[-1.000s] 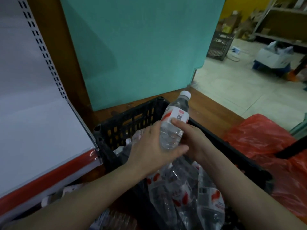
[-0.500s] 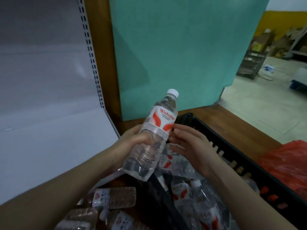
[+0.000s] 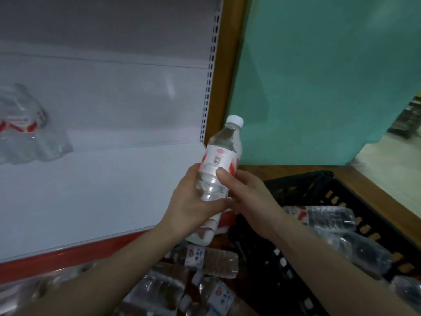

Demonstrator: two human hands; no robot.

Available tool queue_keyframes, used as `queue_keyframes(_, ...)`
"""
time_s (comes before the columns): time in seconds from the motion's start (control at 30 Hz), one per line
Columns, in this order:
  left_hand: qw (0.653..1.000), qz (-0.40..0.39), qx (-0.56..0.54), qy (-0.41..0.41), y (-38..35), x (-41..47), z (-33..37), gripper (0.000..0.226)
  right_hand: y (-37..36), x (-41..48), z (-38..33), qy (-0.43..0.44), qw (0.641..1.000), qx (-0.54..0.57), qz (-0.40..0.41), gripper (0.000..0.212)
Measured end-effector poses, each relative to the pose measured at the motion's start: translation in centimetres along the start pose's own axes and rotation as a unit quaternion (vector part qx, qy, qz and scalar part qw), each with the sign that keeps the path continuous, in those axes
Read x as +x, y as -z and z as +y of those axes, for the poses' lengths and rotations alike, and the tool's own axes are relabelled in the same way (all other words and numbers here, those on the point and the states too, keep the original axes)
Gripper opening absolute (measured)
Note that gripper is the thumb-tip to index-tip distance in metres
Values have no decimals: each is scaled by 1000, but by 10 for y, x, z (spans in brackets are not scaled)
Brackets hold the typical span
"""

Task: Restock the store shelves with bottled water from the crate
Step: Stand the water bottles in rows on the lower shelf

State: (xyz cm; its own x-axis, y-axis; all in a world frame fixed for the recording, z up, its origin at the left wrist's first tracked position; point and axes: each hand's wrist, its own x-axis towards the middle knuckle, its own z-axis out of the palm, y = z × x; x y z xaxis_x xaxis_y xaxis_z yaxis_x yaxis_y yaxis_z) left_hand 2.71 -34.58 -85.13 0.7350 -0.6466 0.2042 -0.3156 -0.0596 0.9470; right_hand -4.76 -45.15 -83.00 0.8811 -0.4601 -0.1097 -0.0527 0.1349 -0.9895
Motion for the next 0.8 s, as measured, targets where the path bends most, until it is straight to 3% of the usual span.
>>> queue_keyframes(0.17, 997, -5, -79, -5, 57, -18, -22, 53, -47, 19, 15, -40, 996, 81, 1, 62)
queue_keyframes(0.27, 989, -56, -113, 74, 99, -25, -31, 54, -70, 28, 22, -49, 977, 195, -68, 79)
queue_keyframes(0.37, 970, -129, -161, 128, 123, -34, -35, 46, -91, 36, 25, -45, 961, 230, -144, 69)
queue_keyframes(0.47, 975, -79, -172, 114, 133, -42, -41, 38, -104, 45, 22, -66, 968, 157, -183, 72)
queue_keyframes(0.53, 981, -34, -163, 99, 141, -44, -51, 36, -112, 49, 19, -77, 981, 22, -176, 73)
queue_keyframes(0.63, 986, 13, -151, 73, 156, -44, -70, 39, -129, 58, 18, -111, 963, -181, -165, 74)
queue_keyframes(0.8, 991, 71, -102, 51, 176, -29, -113, 57, -156, 104, 29, -113, 944, -232, -207, 59)
